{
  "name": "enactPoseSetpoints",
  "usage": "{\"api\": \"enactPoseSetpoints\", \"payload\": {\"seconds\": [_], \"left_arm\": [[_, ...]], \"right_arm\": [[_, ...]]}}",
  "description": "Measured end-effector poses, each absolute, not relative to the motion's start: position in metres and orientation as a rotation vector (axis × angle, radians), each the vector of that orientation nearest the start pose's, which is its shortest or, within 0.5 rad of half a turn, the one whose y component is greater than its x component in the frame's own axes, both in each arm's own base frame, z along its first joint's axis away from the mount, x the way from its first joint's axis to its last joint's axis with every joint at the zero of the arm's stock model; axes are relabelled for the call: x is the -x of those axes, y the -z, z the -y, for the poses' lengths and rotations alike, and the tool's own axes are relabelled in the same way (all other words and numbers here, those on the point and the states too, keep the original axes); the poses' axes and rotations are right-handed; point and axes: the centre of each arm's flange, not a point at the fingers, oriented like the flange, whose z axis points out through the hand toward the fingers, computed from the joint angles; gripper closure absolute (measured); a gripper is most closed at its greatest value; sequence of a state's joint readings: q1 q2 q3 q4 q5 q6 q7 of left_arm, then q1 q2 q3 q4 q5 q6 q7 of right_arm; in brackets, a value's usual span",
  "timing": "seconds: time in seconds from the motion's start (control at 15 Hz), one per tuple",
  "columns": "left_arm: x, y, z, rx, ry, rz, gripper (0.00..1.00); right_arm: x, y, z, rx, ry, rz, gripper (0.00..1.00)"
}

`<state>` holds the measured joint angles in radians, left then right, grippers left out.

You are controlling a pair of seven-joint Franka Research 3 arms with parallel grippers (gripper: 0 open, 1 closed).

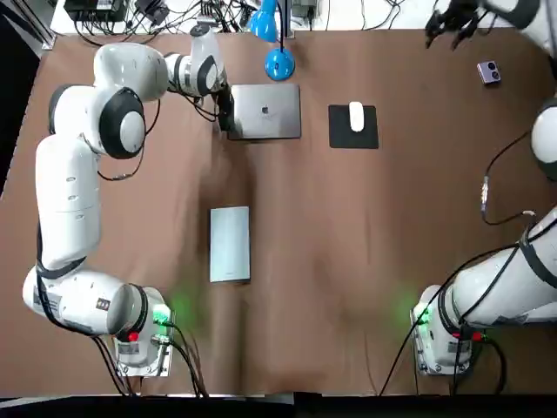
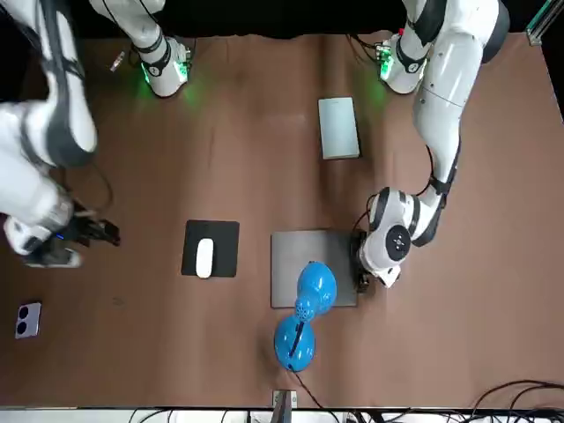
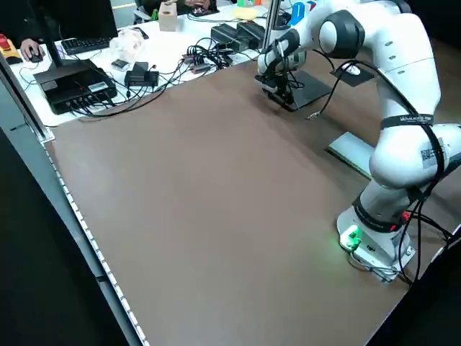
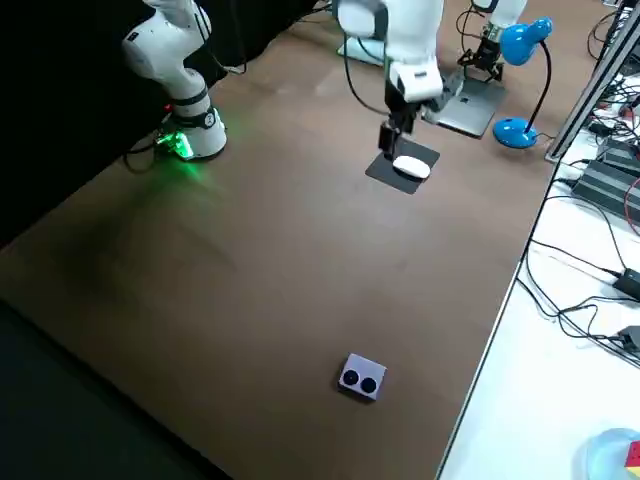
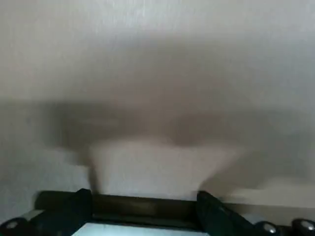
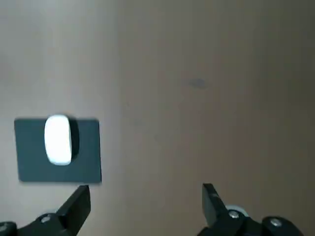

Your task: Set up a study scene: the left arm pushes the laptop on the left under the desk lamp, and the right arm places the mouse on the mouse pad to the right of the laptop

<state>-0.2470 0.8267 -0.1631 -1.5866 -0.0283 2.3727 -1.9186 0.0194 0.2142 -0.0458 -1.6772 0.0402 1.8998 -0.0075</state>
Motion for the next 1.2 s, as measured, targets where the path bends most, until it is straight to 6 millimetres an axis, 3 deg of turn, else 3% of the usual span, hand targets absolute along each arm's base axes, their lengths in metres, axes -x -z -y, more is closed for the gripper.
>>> {"api": "enactPoseSetpoints", "payload": {"seconds": [0.2, 0.47, 0.8, 1.2], "left_arm": [[-0.631, -0.148, 0.28, -2.182, 0.212, -2.196, 0.0], [-0.625, -0.147, 0.297, -2.198, 0.204, -2.165, 0.0], [-0.612, -0.143, 0.327, -2.23, 0.188, -2.097, 0.0], [-0.599, -0.143, 0.352, -2.29, 0.181, -2.031, 0.0]], "right_arm": [[-0.612, -0.541, 0.025, 3.13, -0.076, -0.063, 0.0], [-0.598, -0.593, 0.027, 3.128, -0.142, -0.071, 0.0], [-0.599, -0.595, 0.043, 3.126, -0.147, -0.11, 0.0], [-0.604, -0.59, 0.041, 3.13, -0.03, -0.104, 0.0]]}}
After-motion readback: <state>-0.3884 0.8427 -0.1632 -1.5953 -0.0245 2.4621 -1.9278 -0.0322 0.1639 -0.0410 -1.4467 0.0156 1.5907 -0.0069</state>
